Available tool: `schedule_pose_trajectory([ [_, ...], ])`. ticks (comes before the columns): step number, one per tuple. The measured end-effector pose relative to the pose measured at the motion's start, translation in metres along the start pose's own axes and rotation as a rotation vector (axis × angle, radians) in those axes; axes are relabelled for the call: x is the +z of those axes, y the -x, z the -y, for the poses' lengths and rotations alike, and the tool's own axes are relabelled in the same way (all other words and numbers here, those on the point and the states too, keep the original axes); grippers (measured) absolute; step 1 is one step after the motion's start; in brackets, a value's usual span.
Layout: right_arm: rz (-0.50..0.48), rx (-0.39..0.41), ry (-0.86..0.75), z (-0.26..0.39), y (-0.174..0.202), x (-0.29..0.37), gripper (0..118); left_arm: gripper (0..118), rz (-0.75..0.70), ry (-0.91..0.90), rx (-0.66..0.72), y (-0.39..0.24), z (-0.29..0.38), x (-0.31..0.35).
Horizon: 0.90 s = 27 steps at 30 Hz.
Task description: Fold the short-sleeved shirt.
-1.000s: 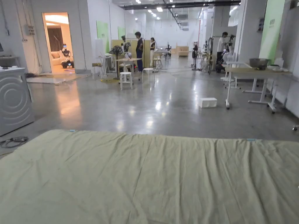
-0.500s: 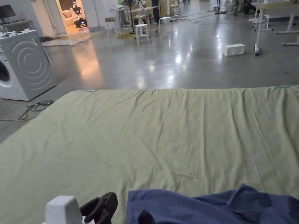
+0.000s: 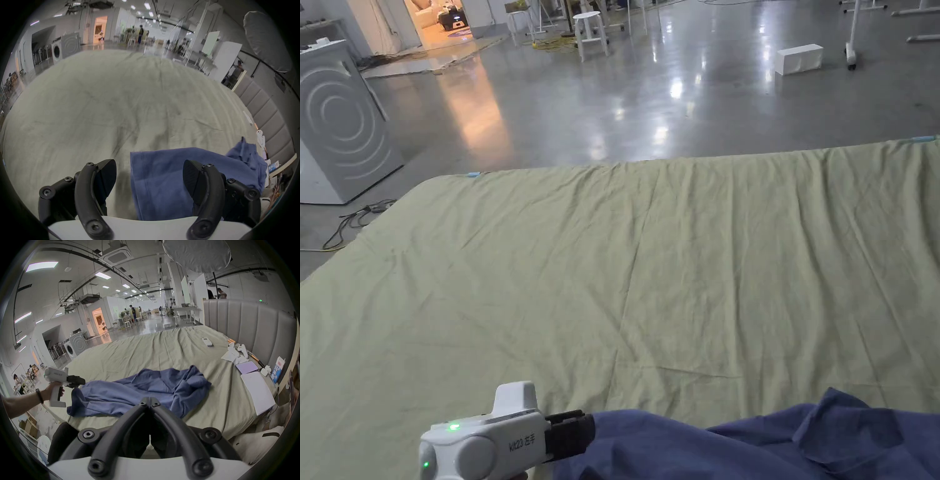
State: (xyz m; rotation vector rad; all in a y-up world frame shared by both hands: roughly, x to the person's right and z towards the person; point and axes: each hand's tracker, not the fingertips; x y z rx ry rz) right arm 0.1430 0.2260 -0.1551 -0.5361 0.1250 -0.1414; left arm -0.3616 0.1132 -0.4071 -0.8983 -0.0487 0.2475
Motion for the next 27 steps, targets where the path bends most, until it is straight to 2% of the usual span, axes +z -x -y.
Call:
schedule_pose_trajectory([
  [4, 0.019, 0.035, 0.039, 0.006, 0.002, -0.006, 0, 82, -0.027, 0.062, -0.111, -0.007, -0.001, -0.030],
  [6, 0.010, 0.036, 0.042, 0.007, 0.001, -0.005, 0, 74, -0.070, 0.082, -0.154, -0.015, -0.001, -0.035],
  [8, -0.001, 0.028, 0.038, 0.007, 0.000, -0.006, 0, 53, -0.103, 0.067, -0.238, -0.031, 0.002, -0.030],
  [10, -0.002, 0.015, 0.041, 0.009, -0.001, -0.007, 0, 19, -0.136, 0.069, -0.345, -0.048, 0.006, -0.025],
  [12, -0.007, 0.010, 0.043, 0.010, -0.004, -0.010, 0, 11, -0.145, 0.092, -0.444, -0.065, 0.010, -0.028],
  [14, 0.003, 0.028, 0.058, 0.006, -0.004, -0.011, 0, 11, -0.188, 0.122, -0.547, -0.078, 0.015, -0.035],
  [17, -0.004, 0.150, 0.050, -0.013, -0.005, -0.013, 1, 10, -0.221, 0.190, -0.608, -0.084, 0.013, -0.047],
  [18, -0.014, 0.204, 0.056, -0.021, -0.008, -0.018, 5, 10, -0.220, 0.223, -0.596, -0.082, 0.006, -0.053],
  [20, -0.016, 0.318, 0.082, -0.042, -0.019, -0.042, 27, 10, -0.201, 0.276, -0.564, -0.080, -0.005, -0.057],
  [21, -0.004, 0.377, 0.071, -0.051, -0.027, -0.057, 45, 10, -0.184, 0.303, -0.532, -0.078, -0.011, -0.058],
  [22, 0.000, 0.425, 0.059, -0.059, -0.034, -0.073, 69, 10, -0.175, 0.323, -0.521, -0.077, -0.018, -0.059],
  [23, 0.000, 0.480, 0.064, -0.068, -0.042, -0.094, 81, 10, -0.165, 0.340, -0.518, -0.075, -0.021, -0.061],
  [24, -0.010, 0.504, 0.107, -0.077, -0.053, -0.118, 87, 10, -0.155, 0.353, -0.510, -0.073, -0.025, -0.062],
  [27, -0.070, 0.631, 0.190, -0.108, -0.071, -0.182, 86, 10, -0.133, 0.386, -0.471, -0.069, -0.033, -0.063],
])
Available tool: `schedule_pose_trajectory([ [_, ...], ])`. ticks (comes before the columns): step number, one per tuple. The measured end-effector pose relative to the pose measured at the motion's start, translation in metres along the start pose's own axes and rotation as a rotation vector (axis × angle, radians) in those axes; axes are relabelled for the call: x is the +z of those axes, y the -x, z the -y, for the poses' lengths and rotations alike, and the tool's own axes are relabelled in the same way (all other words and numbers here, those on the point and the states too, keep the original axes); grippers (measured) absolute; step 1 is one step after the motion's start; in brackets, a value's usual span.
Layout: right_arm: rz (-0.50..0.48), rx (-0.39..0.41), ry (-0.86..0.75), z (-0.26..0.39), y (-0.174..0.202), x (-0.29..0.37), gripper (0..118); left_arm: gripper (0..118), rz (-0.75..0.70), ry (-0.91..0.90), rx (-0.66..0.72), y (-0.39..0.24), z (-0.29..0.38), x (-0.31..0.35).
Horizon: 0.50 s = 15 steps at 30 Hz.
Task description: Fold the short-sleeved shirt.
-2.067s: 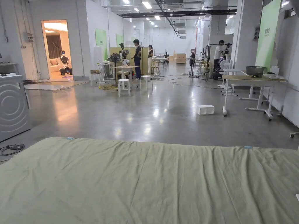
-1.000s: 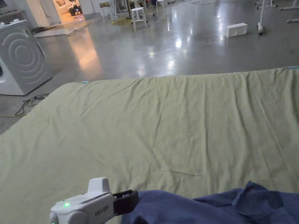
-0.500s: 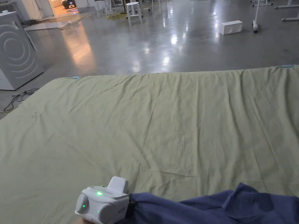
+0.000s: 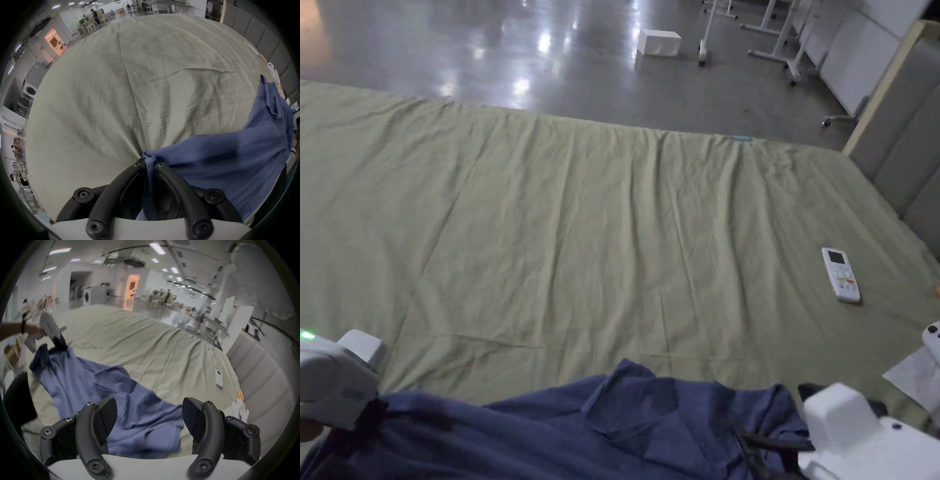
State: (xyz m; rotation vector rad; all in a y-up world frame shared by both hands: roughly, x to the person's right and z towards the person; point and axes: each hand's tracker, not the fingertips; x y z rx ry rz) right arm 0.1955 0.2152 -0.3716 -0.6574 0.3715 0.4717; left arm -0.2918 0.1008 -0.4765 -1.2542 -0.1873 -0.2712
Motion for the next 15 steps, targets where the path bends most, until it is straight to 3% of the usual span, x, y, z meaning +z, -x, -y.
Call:
schedule_pose_trajectory([
  [5, -0.154, 0.232, 0.253, -0.032, -0.033, -0.092, 86, 10, 0.025, -0.006, 0.027, 0.006, -0.003, -0.002],
  [7, -0.159, 0.318, 0.367, -0.031, -0.043, -0.123, 86, 10, 0.032, -0.011, 0.032, 0.002, 0.000, 0.002],
  [12, -0.154, 0.316, 0.569, -0.004, -0.061, -0.179, 87, 10, 0.055, -0.029, 0.054, 0.006, 0.004, 0.006],
  [15, -0.179, 0.290, 0.570, 0.003, -0.063, -0.195, 88, 10, 0.062, -0.033, 0.065, 0.006, 0.003, 0.006],
])
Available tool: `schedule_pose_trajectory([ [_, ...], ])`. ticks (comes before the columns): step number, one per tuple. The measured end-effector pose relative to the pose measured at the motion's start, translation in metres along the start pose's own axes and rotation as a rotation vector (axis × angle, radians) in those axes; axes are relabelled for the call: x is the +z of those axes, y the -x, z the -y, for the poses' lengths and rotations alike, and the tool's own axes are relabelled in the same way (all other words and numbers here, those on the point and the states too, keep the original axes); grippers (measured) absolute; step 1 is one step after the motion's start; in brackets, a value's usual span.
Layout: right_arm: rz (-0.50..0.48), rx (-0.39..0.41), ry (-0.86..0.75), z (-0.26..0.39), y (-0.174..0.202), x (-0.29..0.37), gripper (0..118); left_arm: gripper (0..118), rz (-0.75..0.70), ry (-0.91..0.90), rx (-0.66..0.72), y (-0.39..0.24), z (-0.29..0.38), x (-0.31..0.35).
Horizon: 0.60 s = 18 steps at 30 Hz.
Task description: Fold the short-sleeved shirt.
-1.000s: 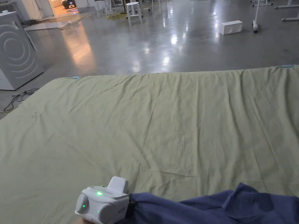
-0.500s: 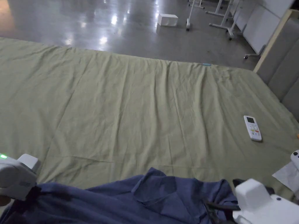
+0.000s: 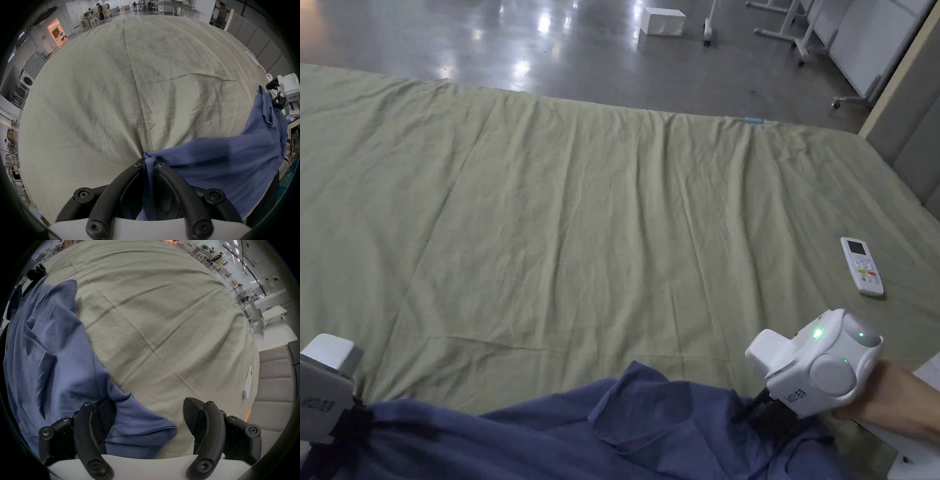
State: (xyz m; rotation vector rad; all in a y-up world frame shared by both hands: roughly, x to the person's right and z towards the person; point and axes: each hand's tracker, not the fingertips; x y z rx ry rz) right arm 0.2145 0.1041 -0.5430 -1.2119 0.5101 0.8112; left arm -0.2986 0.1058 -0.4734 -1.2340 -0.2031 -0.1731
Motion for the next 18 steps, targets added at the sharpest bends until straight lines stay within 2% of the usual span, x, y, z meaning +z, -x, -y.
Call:
schedule_pose_trajectory([
  [2, -0.034, -0.062, 0.037, 0.001, -0.007, 0.004, 86, 10, -0.004, 0.011, -0.001, -0.001, 0.000, 0.001],
  [3, -0.083, -0.050, 0.019, 0.001, -0.005, 0.009, 80, 10, -0.006, 0.012, -0.003, -0.001, 0.000, 0.001],
  [4, -0.120, -0.027, -0.004, 0.003, -0.003, 0.011, 61, 10, -0.009, 0.012, -0.003, -0.002, -0.001, -0.001],
  [6, -0.094, -0.011, -0.006, 0.004, 0.002, 0.013, 47, 10, -0.033, 0.011, -0.009, -0.006, 0.001, 0.000],
  [8, -0.106, -0.027, -0.028, 0.004, 0.005, 0.018, 16, 10, -0.048, 0.000, -0.016, -0.008, 0.003, -0.001],
  [9, -0.097, -0.028, -0.043, 0.004, 0.005, 0.020, 8, 10, -0.051, -0.002, -0.016, -0.009, 0.005, 0.000],
  [11, -0.106, -0.094, -0.072, 0.007, 0.004, 0.027, 8, 10, -0.049, -0.032, -0.004, -0.006, 0.010, 0.003],
  [13, -0.093, -0.119, -0.122, 0.013, 0.004, 0.042, 8, 9, -0.005, -0.080, 0.011, -0.001, 0.014, 0.007],
  [16, -0.061, -0.203, -0.236, 0.032, -0.002, 0.088, 8, 9, 0.031, -0.219, 0.125, 0.009, 0.030, 0.036],
  [18, -0.041, -0.291, -0.345, 0.052, -0.008, 0.127, 8, 9, 0.063, -0.310, 0.200, 0.017, 0.045, 0.074],
])
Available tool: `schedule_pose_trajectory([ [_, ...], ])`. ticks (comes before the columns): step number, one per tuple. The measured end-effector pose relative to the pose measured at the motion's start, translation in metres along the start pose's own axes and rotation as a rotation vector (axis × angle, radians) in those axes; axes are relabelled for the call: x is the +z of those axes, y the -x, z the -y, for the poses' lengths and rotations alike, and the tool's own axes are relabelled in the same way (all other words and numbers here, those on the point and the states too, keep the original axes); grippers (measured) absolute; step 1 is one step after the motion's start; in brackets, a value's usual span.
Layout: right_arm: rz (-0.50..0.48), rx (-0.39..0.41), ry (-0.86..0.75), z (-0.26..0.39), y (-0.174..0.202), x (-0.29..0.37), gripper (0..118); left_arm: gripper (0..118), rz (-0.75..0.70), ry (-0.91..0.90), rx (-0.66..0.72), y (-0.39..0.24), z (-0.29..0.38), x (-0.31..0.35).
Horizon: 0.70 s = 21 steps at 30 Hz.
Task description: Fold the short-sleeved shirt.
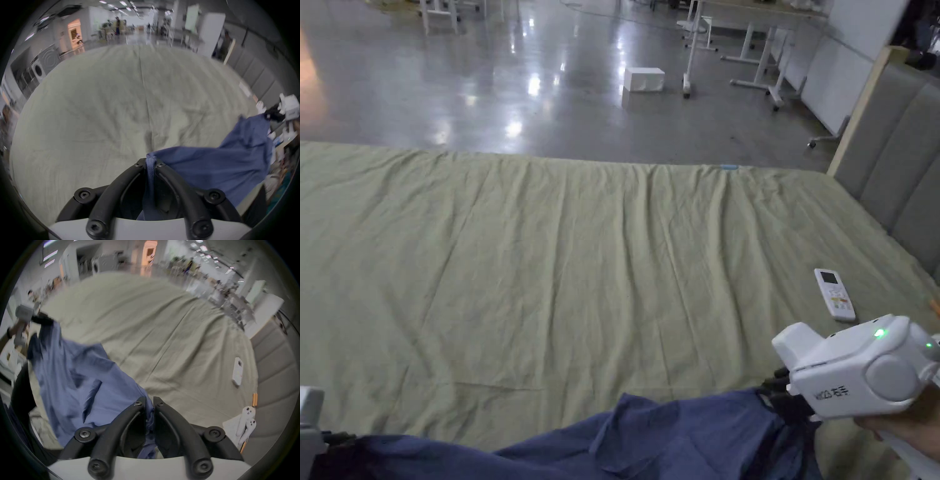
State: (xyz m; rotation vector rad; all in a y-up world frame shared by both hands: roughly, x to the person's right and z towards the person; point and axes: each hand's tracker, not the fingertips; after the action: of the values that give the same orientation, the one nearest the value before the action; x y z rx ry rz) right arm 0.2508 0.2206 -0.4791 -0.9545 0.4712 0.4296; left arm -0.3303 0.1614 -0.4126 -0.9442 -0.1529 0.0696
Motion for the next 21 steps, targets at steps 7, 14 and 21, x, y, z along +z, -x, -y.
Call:
schedule_pose_trajectory([
  [7, 0.081, -0.396, -0.484, 0.024, 0.011, 0.143, 8, 8, 0.094, -0.302, 0.042, -0.007, -0.028, 0.149],
  [14, 0.192, -0.426, -0.643, -0.007, 0.047, 0.259, 8, 8, 0.139, -0.605, 0.025, -0.016, -0.059, 0.296],
  [21, 0.242, -0.384, -0.836, -0.051, 0.064, 0.357, 8, 8, 0.132, -0.797, 0.035, -0.015, -0.079, 0.395],
])
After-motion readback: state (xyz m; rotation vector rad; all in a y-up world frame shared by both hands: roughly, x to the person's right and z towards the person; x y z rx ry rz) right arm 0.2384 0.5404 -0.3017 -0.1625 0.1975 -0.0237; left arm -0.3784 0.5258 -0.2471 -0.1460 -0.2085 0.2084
